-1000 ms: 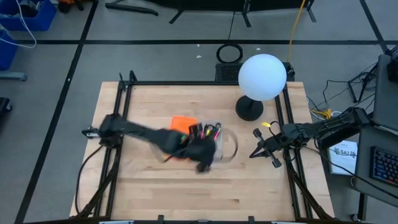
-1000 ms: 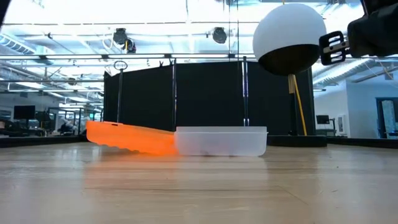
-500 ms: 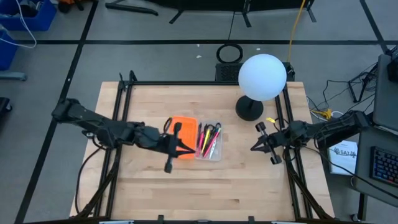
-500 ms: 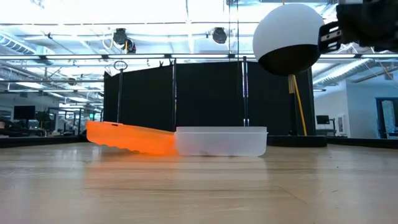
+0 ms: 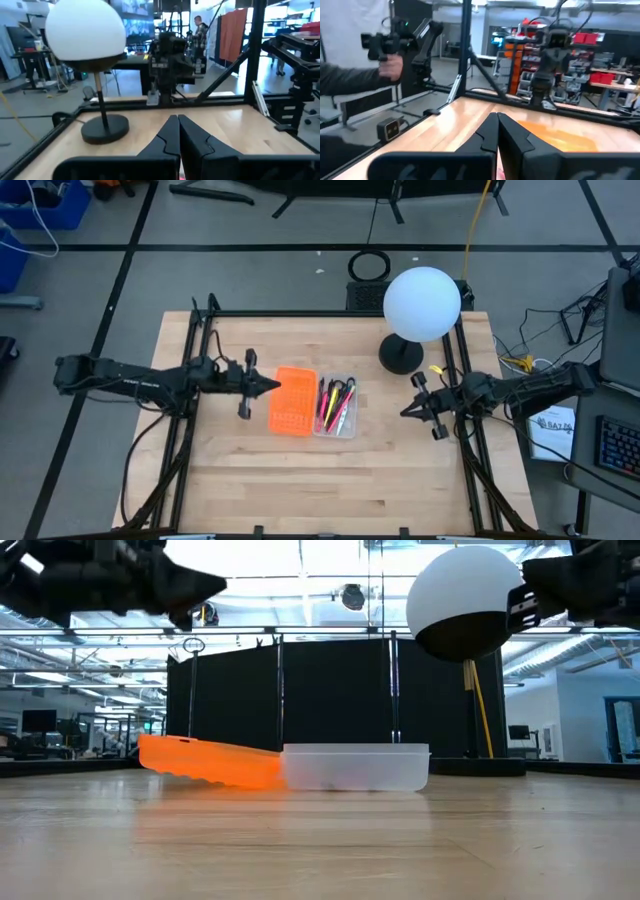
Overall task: Pick & place school supplies into a supply box
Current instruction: Return to Home Position
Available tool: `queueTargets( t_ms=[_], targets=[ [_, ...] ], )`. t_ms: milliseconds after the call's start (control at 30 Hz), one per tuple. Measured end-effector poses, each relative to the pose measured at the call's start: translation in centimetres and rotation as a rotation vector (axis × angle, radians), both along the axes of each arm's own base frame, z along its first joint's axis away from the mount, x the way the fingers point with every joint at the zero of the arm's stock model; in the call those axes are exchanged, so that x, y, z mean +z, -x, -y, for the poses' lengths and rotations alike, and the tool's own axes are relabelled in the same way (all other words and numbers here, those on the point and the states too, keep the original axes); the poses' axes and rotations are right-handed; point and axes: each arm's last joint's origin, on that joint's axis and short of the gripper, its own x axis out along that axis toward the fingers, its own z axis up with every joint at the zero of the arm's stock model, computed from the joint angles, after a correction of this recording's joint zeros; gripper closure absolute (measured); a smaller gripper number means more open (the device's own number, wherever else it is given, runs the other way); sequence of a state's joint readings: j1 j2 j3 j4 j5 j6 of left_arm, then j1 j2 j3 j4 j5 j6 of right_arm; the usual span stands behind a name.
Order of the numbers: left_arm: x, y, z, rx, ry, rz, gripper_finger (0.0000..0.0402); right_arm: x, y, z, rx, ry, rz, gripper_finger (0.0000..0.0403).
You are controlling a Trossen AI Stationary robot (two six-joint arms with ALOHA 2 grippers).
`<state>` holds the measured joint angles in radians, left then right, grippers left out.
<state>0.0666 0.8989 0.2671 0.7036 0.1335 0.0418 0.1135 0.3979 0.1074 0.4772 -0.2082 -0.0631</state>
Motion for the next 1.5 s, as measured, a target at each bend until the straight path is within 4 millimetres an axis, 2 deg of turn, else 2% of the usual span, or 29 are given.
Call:
queueTargets(
  t_ms=[267,533,867,1067,1200,1333,1500],
  targets=[
    [-2.0,2.7,0.8,0.016,-0.043,0.027,0.04,0.1,1.1,0.7,-0.044,-0.082,-0.016,0.0403],
    [-4.3,4.6,1.9,0.048,-0.09,0.053,0.0401,0.2,2.1,1.0,-0.105,-0.104,0.088,0.0403],
    [-5.2,4.8,2.5,0.079,-0.157,-0.026,0.0401,0.0,2.1,1.2,-0.174,-0.084,0.078,0.0403],
    [-4.7,5.1,2.4,0.089,-0.217,0.014,0.0401,0.2,2.1,1.2,-0.175,-0.08,0.101,0.0403],
    [-4.5,5.3,1.7,0.127,-0.274,0.026,0.0401,0.4,2.2,1.2,-0.179,-0.057,0.126,0.0403],
    [-4.4,5.6,0.8,0.066,-0.27,0.036,0.0401,0.4,2.2,1.2,-0.181,-0.044,0.135,0.0403],
    [-3.3,6.6,0.4,0.033,-0.298,0.144,0.0401,0.4,2.2,1.2,-0.179,-0.054,0.136,0.0403]
  ],
)
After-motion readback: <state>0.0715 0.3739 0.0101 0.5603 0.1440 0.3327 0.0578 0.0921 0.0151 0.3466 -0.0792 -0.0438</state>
